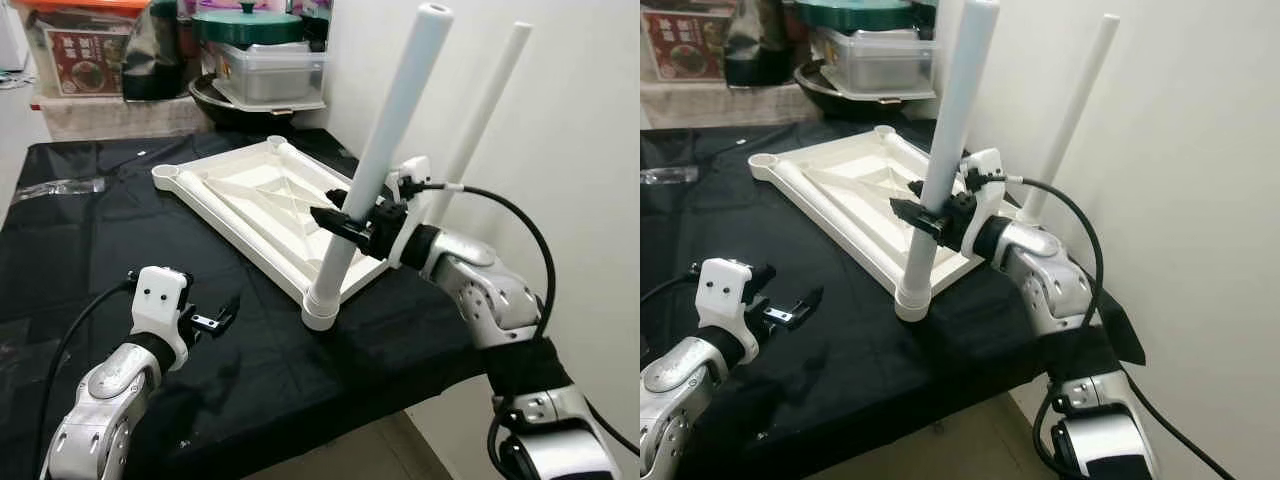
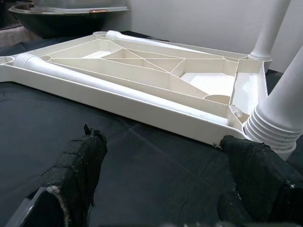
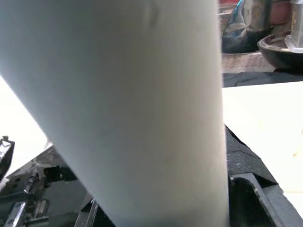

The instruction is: Building children table

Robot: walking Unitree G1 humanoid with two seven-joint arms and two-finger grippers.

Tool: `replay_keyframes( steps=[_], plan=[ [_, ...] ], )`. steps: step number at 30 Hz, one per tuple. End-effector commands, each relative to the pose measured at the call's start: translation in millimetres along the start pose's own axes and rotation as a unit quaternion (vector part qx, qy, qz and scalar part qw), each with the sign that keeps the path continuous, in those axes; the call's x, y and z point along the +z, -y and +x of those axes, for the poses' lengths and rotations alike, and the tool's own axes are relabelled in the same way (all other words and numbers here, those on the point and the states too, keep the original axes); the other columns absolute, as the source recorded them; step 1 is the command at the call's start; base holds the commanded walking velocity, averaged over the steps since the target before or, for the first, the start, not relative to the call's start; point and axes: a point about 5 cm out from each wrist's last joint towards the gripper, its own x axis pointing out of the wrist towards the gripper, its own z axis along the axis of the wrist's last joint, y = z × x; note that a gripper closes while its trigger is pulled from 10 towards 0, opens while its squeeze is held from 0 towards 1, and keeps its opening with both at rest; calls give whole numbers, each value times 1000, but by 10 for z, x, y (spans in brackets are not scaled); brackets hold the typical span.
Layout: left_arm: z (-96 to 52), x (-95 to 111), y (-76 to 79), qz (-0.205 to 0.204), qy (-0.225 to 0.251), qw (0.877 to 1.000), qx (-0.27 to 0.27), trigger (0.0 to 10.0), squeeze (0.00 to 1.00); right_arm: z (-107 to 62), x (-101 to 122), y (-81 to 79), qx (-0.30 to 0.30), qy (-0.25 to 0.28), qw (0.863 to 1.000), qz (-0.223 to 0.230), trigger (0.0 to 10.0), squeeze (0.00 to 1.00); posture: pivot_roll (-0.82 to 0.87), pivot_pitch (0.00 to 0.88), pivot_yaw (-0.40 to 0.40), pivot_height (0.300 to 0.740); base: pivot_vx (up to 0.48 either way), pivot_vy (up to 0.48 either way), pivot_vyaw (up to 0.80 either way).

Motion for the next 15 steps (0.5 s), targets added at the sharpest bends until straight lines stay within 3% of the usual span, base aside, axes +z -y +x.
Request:
replay_keyframes(
  steps=[1,12,15],
  plan=[
    [-1,-21,25,-8,-5,1000,-3,10000,0,47,-409,-77,23,-68,994,78,10000,0,89,0,-135,740,0,0,0],
    [-15,-13,27,-11,-3,1000,-2,10000,0,79,-440,-117,29,-60,993,93,10000,0,91,0,-136,740,0,0,0],
    [-13,-11,22,-12,-3,1000,-3,10000,0,82,-489,-96,-2,-68,993,93,10000,0,83,0,-131,740,0,0,0]
  ],
)
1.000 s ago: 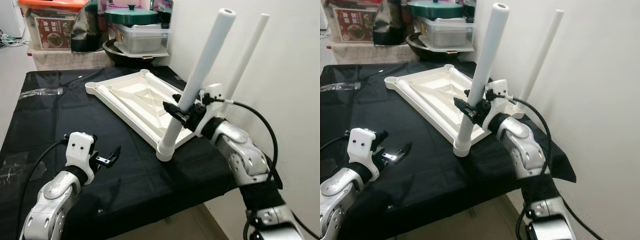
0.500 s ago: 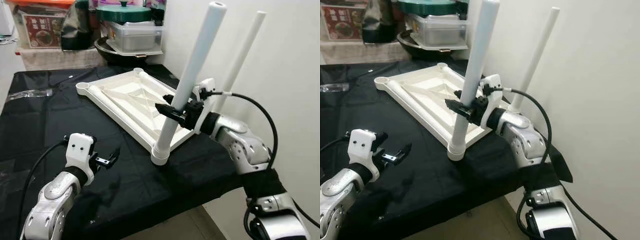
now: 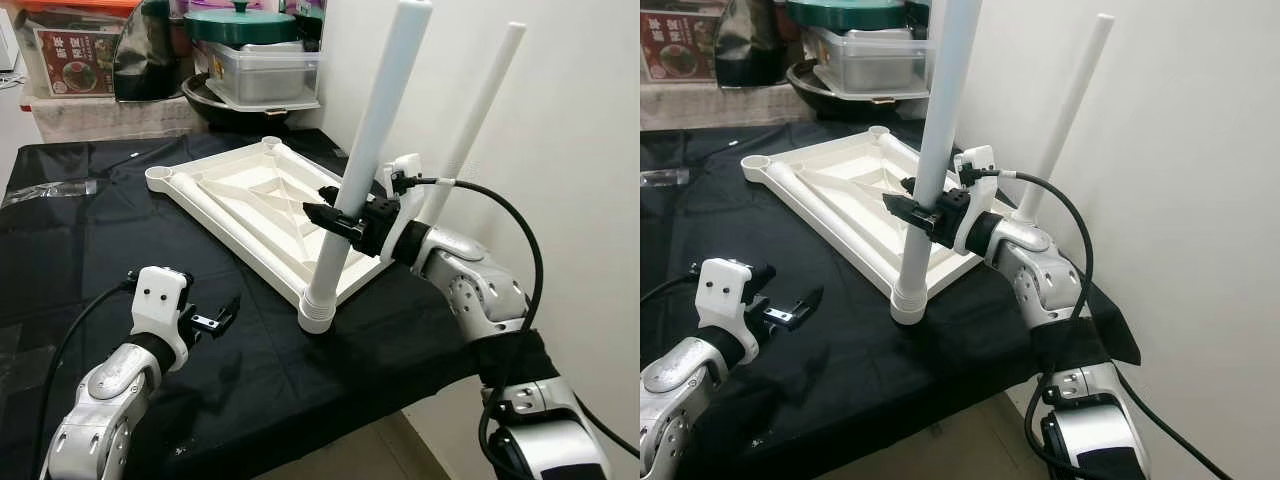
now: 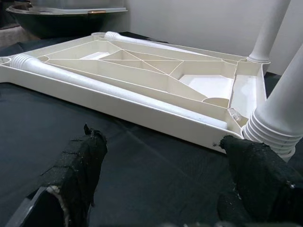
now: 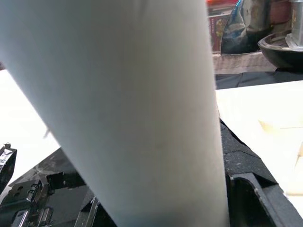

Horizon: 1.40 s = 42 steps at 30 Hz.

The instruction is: Building children table

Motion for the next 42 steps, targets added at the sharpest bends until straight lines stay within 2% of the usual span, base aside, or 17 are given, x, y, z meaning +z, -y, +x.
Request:
replay_keyframes(
  steps=[1,2,3,4,5,6,7,8,10,14,27,28,35,37,39,41,42],
  plan=[
    [-12,-14,18,-6,-4,1000,-1,10000,0,28,-465,-69,3,-76,994,79,10000,0,83,0,-131,740,0,0,0],
    [-11,-14,14,-6,-5,1000,0,10000,0,26,-531,25,-75,-89,990,79,10000,0,83,0,-131,740,0,0,0],
    [-10,-14,9,-5,-5,1000,2,10000,0,-31,-604,178,-202,-95,969,103,10000,0,80,0,-131,740,0,0,0],
    [-10,-14,9,-5,-5,1000,2,10000,0,-31,-604,178,-202,-95,969,103,10000,0,80,0,-131,740,0,0,0],
    [-11,-14,5,-4,-6,1000,3,10000,0,-88,-667,270,-286,-102,945,122,10000,0,78,0,-128,740,0,0,0],
    [-11,-14,5,-4,-6,1000,3,10000,0,-88,-667,270,-286,-102,945,122,10000,0,78,0,-128,740,0,0,0],
    [-11,-14,0,-3,-7,1000,6,10000,0,-148,-745,288,-343,-111,922,142,10000,0,76,0,-125,740,0,0,0],
    [-11,-14,0,-3,-7,1000,6,10000,0,-148,-745,288,-343,-111,922,142,10000,0,76,0,-125,740,0,0,0],
    [5,-22,-6,8,-15,1000,10,10000,0,-171,-840,161,-375,-118,905,162,10000,0,68,0,-106,740,0,0,0],
    [34,-34,-3,23,-27,999,12,10000,0,-172,-841,72,-390,-111,899,162,10000,0,64,0,-103,740,0,0,0],
    [58,-64,-49,29,-55,997,37,10000,0,-156,-793,-21,-419,-107,880,197,10000,0,61,0,-93,740,0,0,0],
    [57,-65,-55,30,-57,997,37,10000,0,-149,-778,-26,-421,-99,879,203,10000,1000,62,0,-90,740,0,0,0],
    [57,-66,-63,32,-58,997,36,10000,0,-139,-663,-26,-417,-66,884,199,10000,1000,56,0,-81,740,0,0,0],
    [61,-69,-69,34,-60,997,34,10000,0,-133,-419,-11,-400,-13,900,172,10000,1000,43,0,-73,740,0,0,0],
    [61,-69,-69,34,-60,997,34,10000,0,-133,-419,-11,-400,-13,900,172,10000,1000,43,0,-73,740,0,0,0],
    [66,-69,-70,34,-61,997,32,10000,0,-133,-198,-27,-372,28,916,148,10000,1000,35,0,-70,740,0,0,0],
    [66,-69,-70,34,-61,997,32,10000,0,-133,-198,-27,-372,28,916,148,10000,1000,35,0,-70,740,0,0,0]
  ],
)
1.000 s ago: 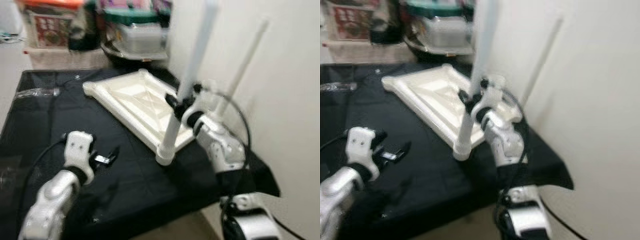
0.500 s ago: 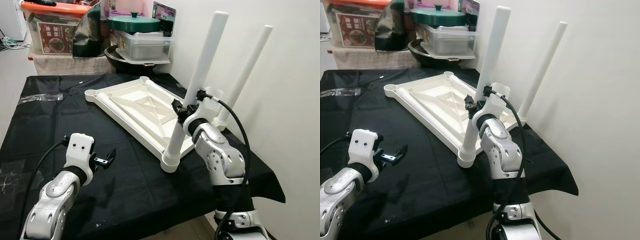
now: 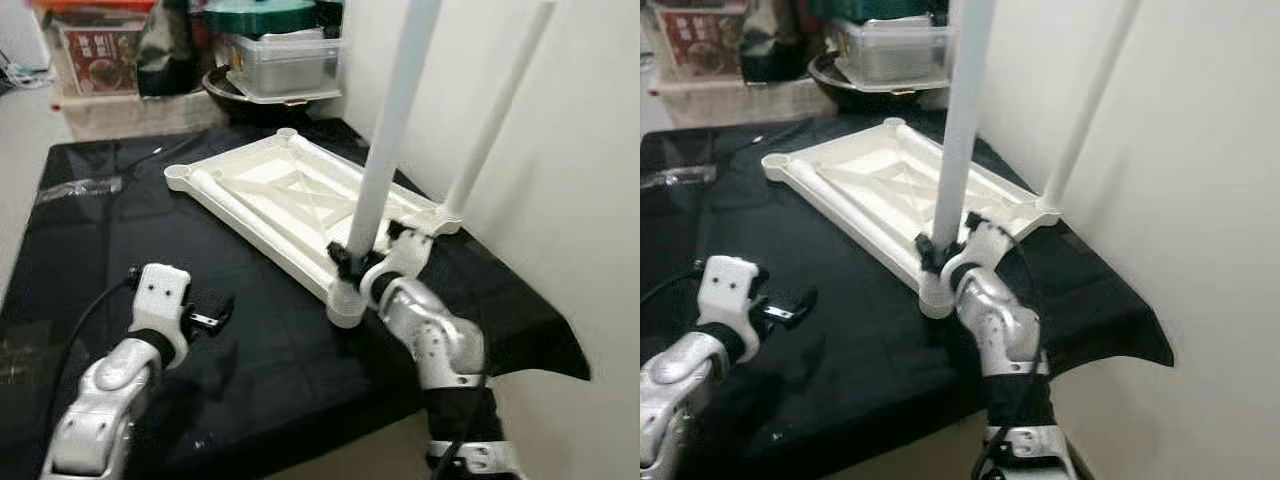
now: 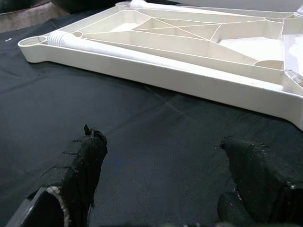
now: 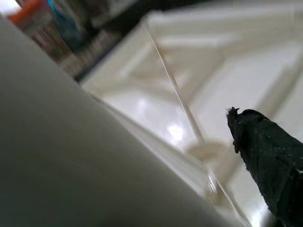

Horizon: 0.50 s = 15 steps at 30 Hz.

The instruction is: Building children table

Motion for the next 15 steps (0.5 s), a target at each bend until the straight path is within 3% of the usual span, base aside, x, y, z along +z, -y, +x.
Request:
replay_keyframes(
  steps=[1,4,8,9,10,15],
  plan=[
    [12,-51,-4,5,-17,1000,-5,10000,0,-52,239,-61,38,52,998,-10,10000,1000,33,0,-69,740,0,0,0],
    [13,-50,-3,5,-18,1000,-5,10000,0,-73,294,-84,52,61,997,-16,10000,1000,33,0,-69,740,0,0,0],
    [18,-48,3,5,-18,1000,-9,10000,0,-75,406,-65,101,63,991,-66,10000,1000,21,0,-63,740,0,0,0],
    [20,-48,4,4,-17,1000,-10,10000,0,-62,427,-31,106,61,990,-77,10000,447,21,0,-63,740,0,0,0],
    [22,-48,6,4,-17,1000,-11,10000,0,-41,437,2,114,56,988,-90,10000,16,23,0,-65,740,0,0,0],
    [26,-47,10,5,-17,1000,-14,10000,0,18,470,84,143,45,983,-104,10000,0,27,0,-67,740,0,0,0]
  ],
)
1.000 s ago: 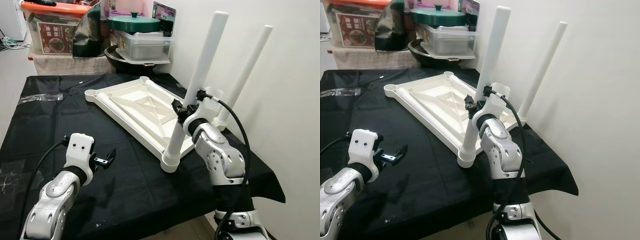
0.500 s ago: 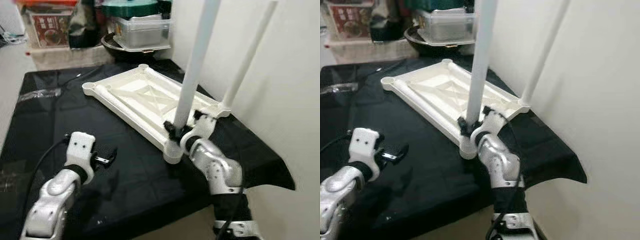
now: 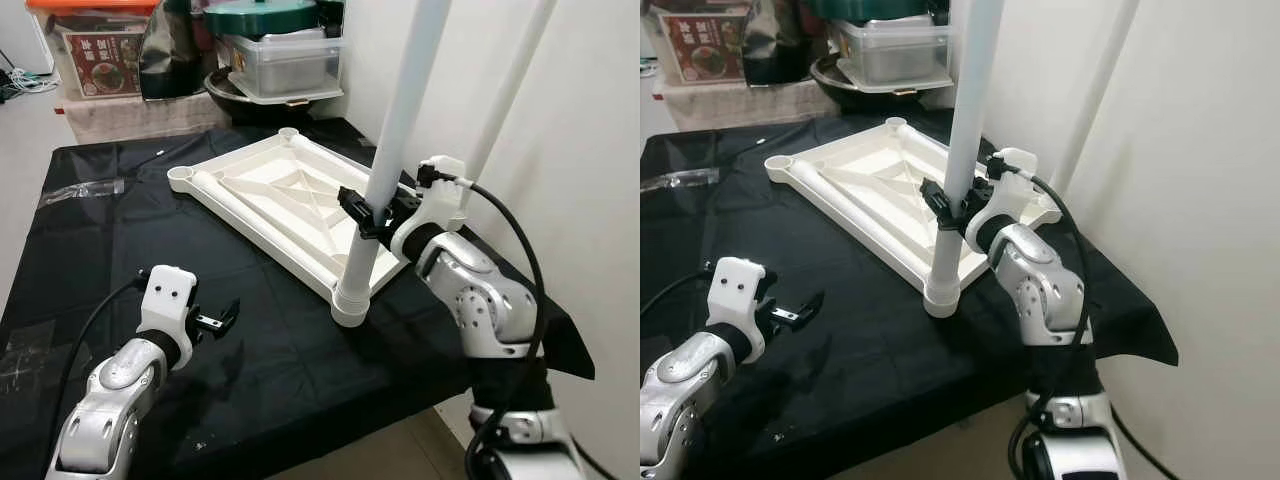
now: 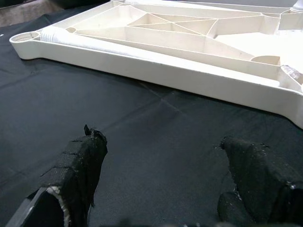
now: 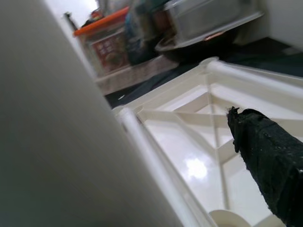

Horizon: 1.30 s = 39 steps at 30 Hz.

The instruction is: Building children table

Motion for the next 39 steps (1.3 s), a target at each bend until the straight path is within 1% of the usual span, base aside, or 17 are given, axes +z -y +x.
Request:
replay_keyframes(
  steps=[1,4,8,11,13,15,17,19,20,21,25,26,32,36,37,38,39],
  plan=[
    [9,-22,-3,6,-10,1000,-4,10000,0,7,2,27,4,1,1000,-1,10000,0,27,0,-67,740,0,0,0],
    [17,-21,7,5,-8,1000,-6,10000,0,42,-67,123,97,-18,995,-29,10000,0,32,0,-72,740,0,0,0],
    [20,-21,10,5,-7,1000,-7,10000,0,43,-86,155,113,-23,993,-33,10000,0,32,0,-72,740,0,0,0],
    [24,-21,19,4,-6,1000,-9,10000,0,48,-106,220,141,-32,989,-32,10000,0,38,0,-78,740,0,0,0],
    [24,-21,19,4,-6,1000,-9,10000,0,48,-106,220,141,-32,989,-32,10000,0,38,0,-78,740,0,0,0],
    [22,-23,30,3,-4,1000,-11,10000,0,67,-98,289,164,-30,985,-43,10000,0,44,0,-85,740,0,0,0],
    [22,-23,30,3,-4,1000,-11,10000,0,67,-98,289,164,-30,985,-43,10000,0,44,0,-85,740,0,0,0],
    [18,-25,36,1,-2,1000,-13,10000,0,95,-126,358,171,-34,983,-54,10000,0,52,0,-90,740,0,0,0],
    [18,-25,36,1,-2,1000,-13,10000,0,95,-126,358,171,-34,983,-54,10000,0,52,0,-90,740,0,0,0],
    [16,-26,37,1,-2,1000,-14,10000,0,103,-141,383,173,-33,983,-59,2118,0,54,0,-90,740,0,0,0],
    [14,-26,38,1,-2,1000,-14,10000,0,113,-158,415,183,-29,981,-65,2118,0,54,0,-90,740,0,0,0],
    [11,-27,39,2,-2,1000,-14,10000,0,113,-192,447,181,-32,981,-62,0,0,61,0,-95,740,0,0,0],
    [4,-29,36,2,-1,1000,-13,10000,0,101,-255,490,181,-32,981,-55,0,0,65,0,-94,740,0,0,0],
    [-3,-29,30,3,-1,1000,-13,10000,0,115,-292,518,149,-26,988,-37,0,0,67,0,-95,740,0,0,0],
    [-8,-28,26,3,-1,1000,-13,10000,0,141,-320,537,100,-26,994,-19,0,0,66,0,-95,740,0,0,0],
    [-13,-26,21,3,-1,1000,-12,10000,0,166,-363,567,32,-34,999,7,0,0,70,0,-96,740,0,0,0],
    [-19,-26,17,4,-2,1000,-12,10000,0,177,-411,590,-47,-35,998,38,0,0,67,0,-95,740,0,0,0]
  ],
)
